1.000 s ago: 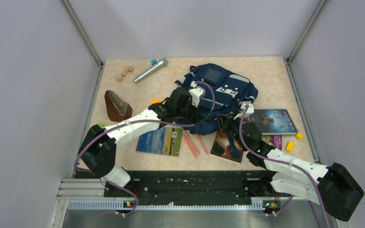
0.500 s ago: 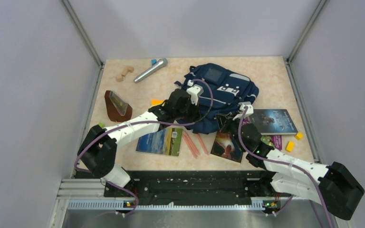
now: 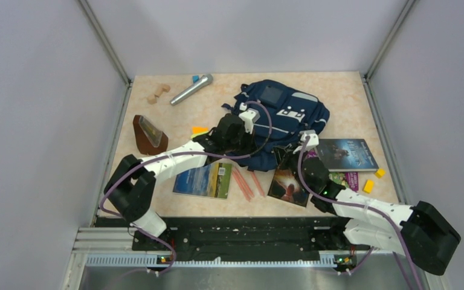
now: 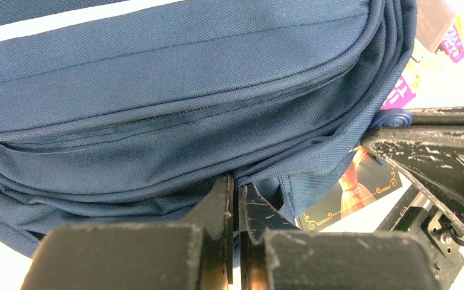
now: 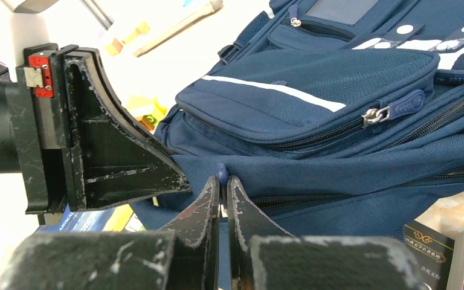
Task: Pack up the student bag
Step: Unzip the student bag at the center of the board.
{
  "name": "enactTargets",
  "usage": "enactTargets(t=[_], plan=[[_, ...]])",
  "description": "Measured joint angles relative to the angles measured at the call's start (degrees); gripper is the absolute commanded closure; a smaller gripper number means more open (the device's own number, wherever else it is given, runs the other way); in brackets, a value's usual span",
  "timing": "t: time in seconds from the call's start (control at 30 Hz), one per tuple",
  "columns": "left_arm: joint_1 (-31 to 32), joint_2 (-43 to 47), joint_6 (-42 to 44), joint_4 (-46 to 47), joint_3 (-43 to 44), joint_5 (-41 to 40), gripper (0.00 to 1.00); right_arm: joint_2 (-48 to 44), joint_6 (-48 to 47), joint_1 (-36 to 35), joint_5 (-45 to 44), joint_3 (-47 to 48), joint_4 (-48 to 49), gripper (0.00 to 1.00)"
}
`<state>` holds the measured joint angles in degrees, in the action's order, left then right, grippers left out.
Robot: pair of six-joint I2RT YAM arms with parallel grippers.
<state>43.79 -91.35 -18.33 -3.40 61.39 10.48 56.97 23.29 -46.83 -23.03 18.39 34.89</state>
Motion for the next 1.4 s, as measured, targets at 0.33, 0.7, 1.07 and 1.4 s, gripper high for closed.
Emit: enactTargets(t=[0.33,0.7,1.07,1.4], plan=[[-0.04,-2.25,-1.49,0.79,0.72,0.68,1.0,1.33,-2.78,-2.32,-0.76,-0.15,2.03,1.0],[-0.04,-3.74,-2.93,0.87,1.73,0.63,1.0,7.23,-7.17,-4.7,-2.97,-3.1,12.55,1.0],[-0.04,-0.2,0.66,1.03,-0.81,-0.42,0.67,11.78,-8.2,-5.44,-2.82,-3.13,15.45,1.0],[0.85,15.06,0.5,7.13,-8.33,-2.62,0.52,14.69,-8.13,-6.75,-0.85,-2.95,14.82,0.89]])
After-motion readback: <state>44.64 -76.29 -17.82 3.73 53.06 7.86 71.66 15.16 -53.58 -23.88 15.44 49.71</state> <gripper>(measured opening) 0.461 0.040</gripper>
